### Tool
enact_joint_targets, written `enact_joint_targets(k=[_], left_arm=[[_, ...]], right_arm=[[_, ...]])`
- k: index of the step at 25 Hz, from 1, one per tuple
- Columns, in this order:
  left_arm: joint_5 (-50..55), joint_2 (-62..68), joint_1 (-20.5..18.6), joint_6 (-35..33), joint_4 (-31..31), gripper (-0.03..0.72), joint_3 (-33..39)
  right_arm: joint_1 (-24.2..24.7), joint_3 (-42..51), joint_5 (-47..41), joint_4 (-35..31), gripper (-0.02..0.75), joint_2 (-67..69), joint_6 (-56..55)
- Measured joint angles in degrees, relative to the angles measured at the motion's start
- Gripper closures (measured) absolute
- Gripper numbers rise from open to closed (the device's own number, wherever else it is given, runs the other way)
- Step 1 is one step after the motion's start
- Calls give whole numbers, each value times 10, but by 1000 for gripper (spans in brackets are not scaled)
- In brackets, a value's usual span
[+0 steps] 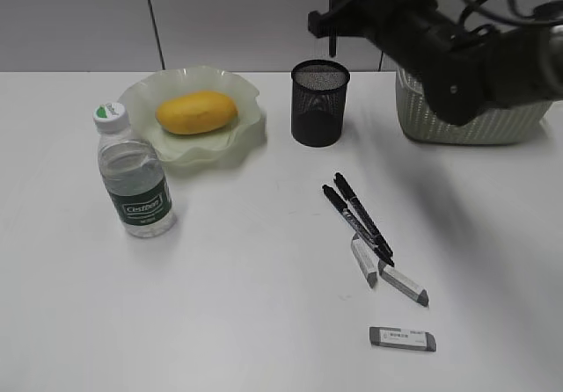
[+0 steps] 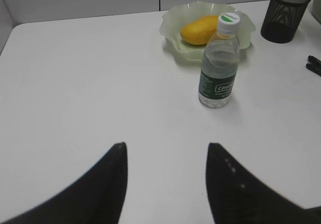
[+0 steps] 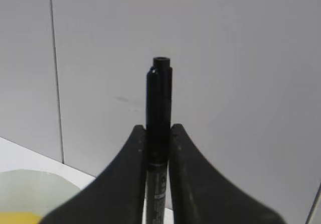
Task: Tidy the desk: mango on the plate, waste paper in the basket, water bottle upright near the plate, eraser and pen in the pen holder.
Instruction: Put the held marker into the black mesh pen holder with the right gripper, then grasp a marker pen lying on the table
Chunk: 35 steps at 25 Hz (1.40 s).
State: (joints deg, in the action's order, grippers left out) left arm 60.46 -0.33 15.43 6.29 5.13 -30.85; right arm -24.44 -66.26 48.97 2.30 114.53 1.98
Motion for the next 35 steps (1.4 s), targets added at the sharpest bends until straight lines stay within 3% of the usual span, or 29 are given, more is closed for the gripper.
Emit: enact_joint_targets(k=[9,11,16,19,21,24,28,32,35], left_arm=[[0,0,0,0,0,307,0],[0,0,0,0,0,307,0],[0,0,0,0,0,307,0],[0,0,0,0,0,307,0],[0,0,0,0,0,307,0],[0,0,0,0,0,307,0],[0,0,0,0,0,307,0],[0,0,0,0,0,307,0],[0,0,0,0,0,307,0]], right_arm=[[0,-70,3,0,620,140,0],[0,-70,-32,0,565,144,-3],[0,-70,-123,0,267,101,-7],[0,-70,-270,0,198,11,-8],[0,-70,-421,4,197,-60,-8],[0,-40,-641,15,234,-172,-8],[0,81,-888,17,307,-326,-38],[0,200,-1045,14,337,-501,-77],[0,268,-1103,12,343,-648,-87]])
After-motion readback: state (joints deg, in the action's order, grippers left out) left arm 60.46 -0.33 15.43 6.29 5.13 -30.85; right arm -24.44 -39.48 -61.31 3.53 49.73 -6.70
